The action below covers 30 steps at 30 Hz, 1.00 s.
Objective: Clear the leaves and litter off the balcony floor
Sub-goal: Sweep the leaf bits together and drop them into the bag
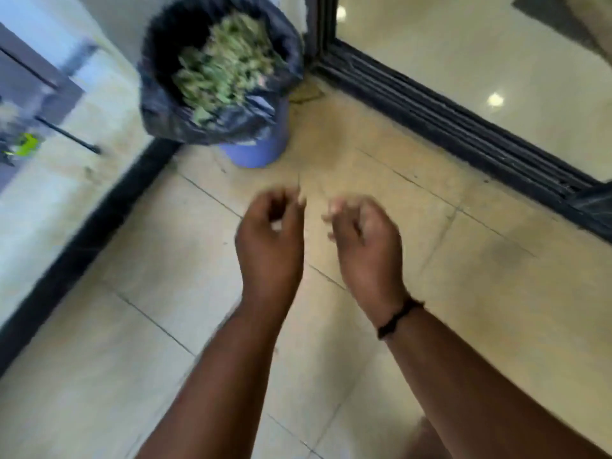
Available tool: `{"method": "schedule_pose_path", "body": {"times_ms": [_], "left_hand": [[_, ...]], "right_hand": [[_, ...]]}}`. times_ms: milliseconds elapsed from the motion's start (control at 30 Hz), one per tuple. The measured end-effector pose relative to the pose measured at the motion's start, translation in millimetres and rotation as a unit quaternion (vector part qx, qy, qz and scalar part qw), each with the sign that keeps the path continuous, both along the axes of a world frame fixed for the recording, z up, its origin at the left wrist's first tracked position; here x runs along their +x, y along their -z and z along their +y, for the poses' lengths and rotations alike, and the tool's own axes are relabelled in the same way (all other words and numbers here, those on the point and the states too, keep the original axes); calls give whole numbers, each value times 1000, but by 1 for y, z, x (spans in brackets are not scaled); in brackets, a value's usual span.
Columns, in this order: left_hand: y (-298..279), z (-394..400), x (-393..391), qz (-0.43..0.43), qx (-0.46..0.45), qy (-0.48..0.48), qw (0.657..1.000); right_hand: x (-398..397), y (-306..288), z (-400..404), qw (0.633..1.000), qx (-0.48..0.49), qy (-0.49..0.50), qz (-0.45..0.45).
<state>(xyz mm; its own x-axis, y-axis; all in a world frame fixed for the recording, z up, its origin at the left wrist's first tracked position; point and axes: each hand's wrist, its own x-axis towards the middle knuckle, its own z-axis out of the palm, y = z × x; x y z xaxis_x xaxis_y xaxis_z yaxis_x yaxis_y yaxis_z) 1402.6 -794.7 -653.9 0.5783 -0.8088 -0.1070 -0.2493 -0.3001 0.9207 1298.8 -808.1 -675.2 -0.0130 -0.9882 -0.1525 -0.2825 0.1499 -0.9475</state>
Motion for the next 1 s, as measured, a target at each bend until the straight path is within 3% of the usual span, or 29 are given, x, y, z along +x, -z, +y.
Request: {"method": "schedule_pose_path", "body": {"times_ms": [67, 100, 167, 267, 333, 467, 533, 633, 767, 800, 867, 1000], "left_hand": [[-36, -51, 44, -45, -106, -23, 993], [-46, -75, 67, -68, -116, -34, 990], [-57, -117, 102, -137, -50, -15, 989], [-42, -140, 157, -232, 96, 120, 960], [-33, -126, 180, -273, 130, 171, 938], [-1, -22, 189, -216, 87, 96, 968], [25, 57, 178, -153, 117, 85, 978], [70, 178, 158, -67, 208, 102, 970], [116, 287, 140, -39, 358, 181, 915], [126, 298, 139, -47, 387, 210, 897], [147, 307, 142, -77, 429, 247, 866], [193, 293, 159, -155, 467, 264, 830]], "right_hand": [[57, -43, -47, 992, -125, -5, -2], [85, -54, -71, 988, -155, -8, 11], [130, -65, -120, 985, -149, -46, 75], [163, -58, -164, 966, -56, -127, 216], [152, -52, -163, 968, -48, -121, 213], [100, 4, -58, 985, -43, -98, 134], [63, 52, 27, 971, 36, -130, 196], [12, 101, 154, 912, 175, -237, 284], [-21, 140, 266, 789, 236, -342, 453], [-22, 149, 277, 772, 228, -338, 487], [-15, 174, 283, 755, 200, -325, 532], [30, 226, 270, 772, 154, -269, 555]]}}
